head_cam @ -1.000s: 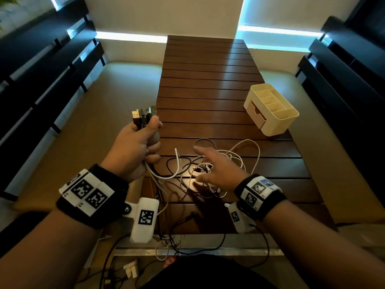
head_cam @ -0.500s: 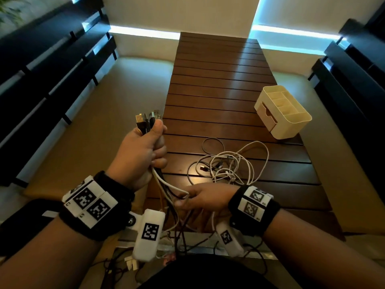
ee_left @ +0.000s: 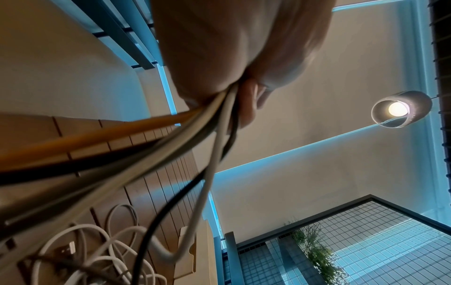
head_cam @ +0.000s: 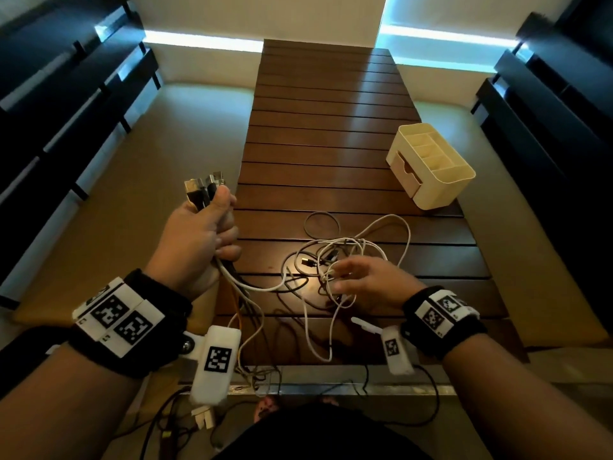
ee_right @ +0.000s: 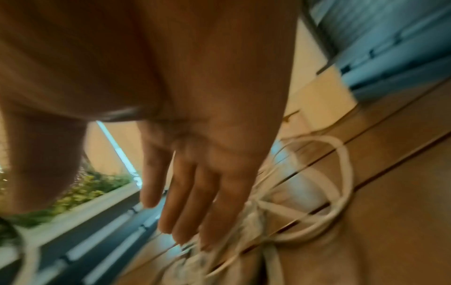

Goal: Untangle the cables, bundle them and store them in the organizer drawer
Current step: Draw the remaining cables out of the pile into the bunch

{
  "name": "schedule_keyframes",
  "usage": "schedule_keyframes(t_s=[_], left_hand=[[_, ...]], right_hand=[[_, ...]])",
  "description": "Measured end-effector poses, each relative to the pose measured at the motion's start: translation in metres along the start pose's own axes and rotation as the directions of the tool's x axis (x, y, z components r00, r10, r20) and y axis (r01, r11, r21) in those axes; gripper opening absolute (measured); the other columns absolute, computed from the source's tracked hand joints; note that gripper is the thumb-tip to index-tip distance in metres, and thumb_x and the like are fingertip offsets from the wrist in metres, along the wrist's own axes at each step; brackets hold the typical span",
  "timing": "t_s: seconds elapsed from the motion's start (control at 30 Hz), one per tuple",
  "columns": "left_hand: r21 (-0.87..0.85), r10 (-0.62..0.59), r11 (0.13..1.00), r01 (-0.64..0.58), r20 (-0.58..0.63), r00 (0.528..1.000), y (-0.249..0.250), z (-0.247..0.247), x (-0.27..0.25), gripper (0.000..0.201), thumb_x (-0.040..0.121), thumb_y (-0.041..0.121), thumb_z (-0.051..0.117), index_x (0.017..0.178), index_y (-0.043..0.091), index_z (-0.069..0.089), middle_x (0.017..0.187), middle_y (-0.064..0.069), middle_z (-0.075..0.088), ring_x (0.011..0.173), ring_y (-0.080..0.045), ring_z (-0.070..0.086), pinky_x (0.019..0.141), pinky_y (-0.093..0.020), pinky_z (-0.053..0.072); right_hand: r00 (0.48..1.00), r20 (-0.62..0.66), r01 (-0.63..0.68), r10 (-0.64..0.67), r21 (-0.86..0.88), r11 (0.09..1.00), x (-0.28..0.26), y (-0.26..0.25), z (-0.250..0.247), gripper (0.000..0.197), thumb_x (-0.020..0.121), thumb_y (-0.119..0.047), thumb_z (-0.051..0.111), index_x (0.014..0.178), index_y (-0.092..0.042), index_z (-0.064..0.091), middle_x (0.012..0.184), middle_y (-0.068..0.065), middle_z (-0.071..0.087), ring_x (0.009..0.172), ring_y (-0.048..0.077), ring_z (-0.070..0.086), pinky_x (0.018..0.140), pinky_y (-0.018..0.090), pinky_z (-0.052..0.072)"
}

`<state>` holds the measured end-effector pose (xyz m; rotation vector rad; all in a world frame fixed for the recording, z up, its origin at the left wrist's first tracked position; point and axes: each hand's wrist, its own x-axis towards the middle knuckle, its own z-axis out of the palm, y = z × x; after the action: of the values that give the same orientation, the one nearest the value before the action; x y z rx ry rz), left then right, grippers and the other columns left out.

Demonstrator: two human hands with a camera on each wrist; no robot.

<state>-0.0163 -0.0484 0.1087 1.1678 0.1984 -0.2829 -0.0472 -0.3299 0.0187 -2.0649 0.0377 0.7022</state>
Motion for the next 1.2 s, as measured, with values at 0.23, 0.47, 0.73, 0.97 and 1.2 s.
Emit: schedule_keyframes(t_s=[0.23, 0.47, 0.73, 0.97, 1.2], left_hand=[[-0.005, 0.002, 1.000, -0.002, 0.000, 1.000, -0.002, 0.004, 0.005, 0.024, 0.099, 0.038, 0.050, 0.099, 0.014, 0.051, 0.057, 0.008, 0.031, 0.042, -0.004, 0.027, 0.037, -0.017, 0.028], [0.014, -0.004, 1.000, 0.004, 0.003, 1.000, -0.001, 0.007, 0.006, 0.024, 0.098, 0.038, 0.050, 0.101, 0.014, 0.050, 0.058, 0.007, 0.031, 0.042, -0.005, 0.028, 0.036, -0.017, 0.028], [0.023, 0.005, 1.000, -0.005, 0.003, 1.000, 0.001, 0.005, 0.005, 0.023, 0.098, 0.038, 0.050, 0.099, 0.015, 0.052, 0.058, 0.007, 0.032, 0.042, -0.005, 0.028, 0.036, -0.017, 0.028], [0.050, 0.018, 0.999, -0.018, 0.004, 1.000, 0.000, 0.004, 0.009, 0.024, 0.098, 0.038, 0.051, 0.100, 0.014, 0.052, 0.057, 0.007, 0.032, 0.041, -0.005, 0.028, 0.035, -0.018, 0.029], [0.084, 0.037, 0.996, -0.039, 0.022, 0.999, 0.000, 0.011, 0.011, 0.022, 0.099, 0.037, 0.050, 0.098, 0.016, 0.053, 0.058, 0.006, 0.029, 0.043, -0.007, 0.025, 0.037, -0.018, 0.026]], right_hand=[[0.994, -0.104, -0.079, 0.039, -0.420, 0.904, 0.006, 0.038, -0.014, 0.029, 0.088, -0.036, 0.072, 0.116, -0.033, 0.066, 0.115, -0.013, 0.057, 0.110, 0.010, 0.054, 0.095, 0.031, 0.046], [0.988, -0.141, -0.134, 0.066, -0.558, 0.819, 0.013, 0.038, -0.009, 0.017, 0.097, -0.035, 0.059, 0.109, -0.028, 0.070, 0.105, -0.012, 0.063, 0.109, 0.014, 0.055, 0.105, 0.039, 0.039], [0.865, -0.494, -0.300, 0.086, -0.373, 0.878, 0.028, 0.050, -0.029, 0.013, 0.095, -0.034, 0.059, 0.091, -0.027, 0.070, 0.096, 0.002, 0.068, 0.087, 0.021, 0.064, 0.083, 0.042, 0.056], [0.857, -0.457, 0.083, -0.238, -0.334, 0.939, 0.008, 0.030, -0.034, 0.009, 0.094, -0.018, 0.064, 0.089, -0.026, 0.064, 0.089, -0.009, 0.063, 0.084, 0.009, 0.063, 0.076, 0.030, 0.055], [0.480, -0.632, 0.366, -0.609, -0.486, 0.793, -0.011, -0.037, -0.053, 0.002, 0.096, -0.013, 0.058, 0.095, -0.012, 0.060, 0.091, -0.002, 0.056, 0.080, 0.013, 0.054, 0.070, 0.020, 0.046]])
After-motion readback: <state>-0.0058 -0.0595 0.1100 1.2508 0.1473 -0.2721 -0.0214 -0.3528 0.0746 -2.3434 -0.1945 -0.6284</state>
